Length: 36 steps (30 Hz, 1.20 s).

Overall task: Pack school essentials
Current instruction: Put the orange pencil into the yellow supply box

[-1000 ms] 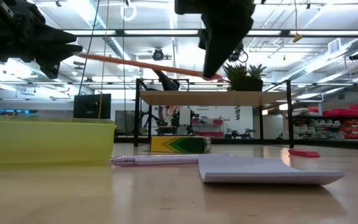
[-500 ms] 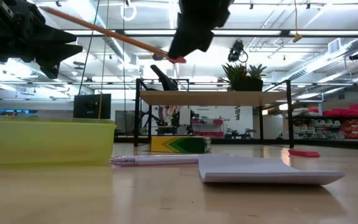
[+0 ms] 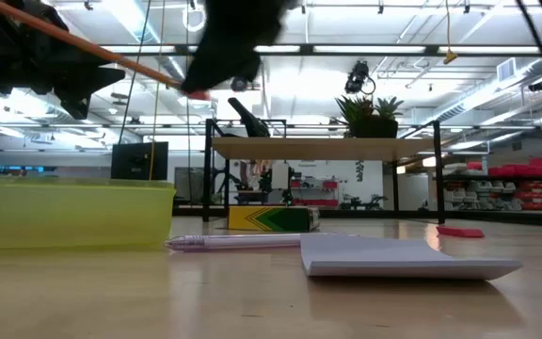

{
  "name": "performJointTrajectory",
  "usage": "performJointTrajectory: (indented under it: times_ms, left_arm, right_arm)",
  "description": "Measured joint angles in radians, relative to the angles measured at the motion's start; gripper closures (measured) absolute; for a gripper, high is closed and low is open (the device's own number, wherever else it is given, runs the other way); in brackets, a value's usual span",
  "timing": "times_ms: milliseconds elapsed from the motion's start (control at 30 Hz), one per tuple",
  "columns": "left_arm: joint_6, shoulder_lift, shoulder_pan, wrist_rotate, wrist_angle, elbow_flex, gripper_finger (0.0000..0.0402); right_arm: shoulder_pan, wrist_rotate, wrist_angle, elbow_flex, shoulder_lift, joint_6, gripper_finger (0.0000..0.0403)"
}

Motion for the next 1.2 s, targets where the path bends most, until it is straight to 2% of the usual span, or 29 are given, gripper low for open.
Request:
performJointTrajectory:
  times_ms: [167,333,633,800,1200]
  left_arm:
    - [0.001,0.001,0.0,-0.001,-0.01,0.0,0.0256]
    - [0.001,0.001,0.0,0.0,-0.013,0.0,0.0249]
    - [0.0,0.001,0.0,0.0,-0.012,0.0,0.0256]
    - [0.0,0.001,0.0,0.0,-0.012,0.0,0.0254]
    - [0.0,0.001,0.0,-0.001,-0.012,0.0,0.0256]
  right_arm:
    - [-0.001,-0.023,-0.128,0.254,0.155,-0.073,0.0361]
    - [-0.016,-0.044,-0.171,0.385,0.249,-0.073,0.0361]
    - [-0.037,-0.061,-0.148,0.397,0.331,-0.043,0.0361]
    - [-0.03,-0.09,-0.142,0.397,0.371,-0.103,0.0361]
    - [-0.026,-0.087,-0.159,0.378,0.37,-0.208,0.036]
